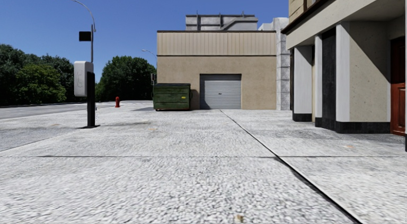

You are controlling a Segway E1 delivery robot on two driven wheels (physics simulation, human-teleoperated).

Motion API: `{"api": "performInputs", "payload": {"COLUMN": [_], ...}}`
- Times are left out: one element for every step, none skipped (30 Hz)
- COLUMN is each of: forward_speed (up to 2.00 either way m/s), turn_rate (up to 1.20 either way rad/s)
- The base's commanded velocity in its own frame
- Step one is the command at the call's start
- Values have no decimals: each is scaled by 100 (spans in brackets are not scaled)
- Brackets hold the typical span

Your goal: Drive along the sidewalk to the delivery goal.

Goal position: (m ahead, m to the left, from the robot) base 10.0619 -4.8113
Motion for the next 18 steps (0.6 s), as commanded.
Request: {"api": "performInputs", "payload": {"forward_speed": [200, 200, 200, 200, 200, 200, 200, 200, 200, 200, 200, 200, 200, 200, 200, 200, 200, 200], "turn_rate": [0, 0, 0, 0, 0, 0, 0, 0, 0, 0, 0, 0, 0, 0, 0, 0, 0, 0]}}
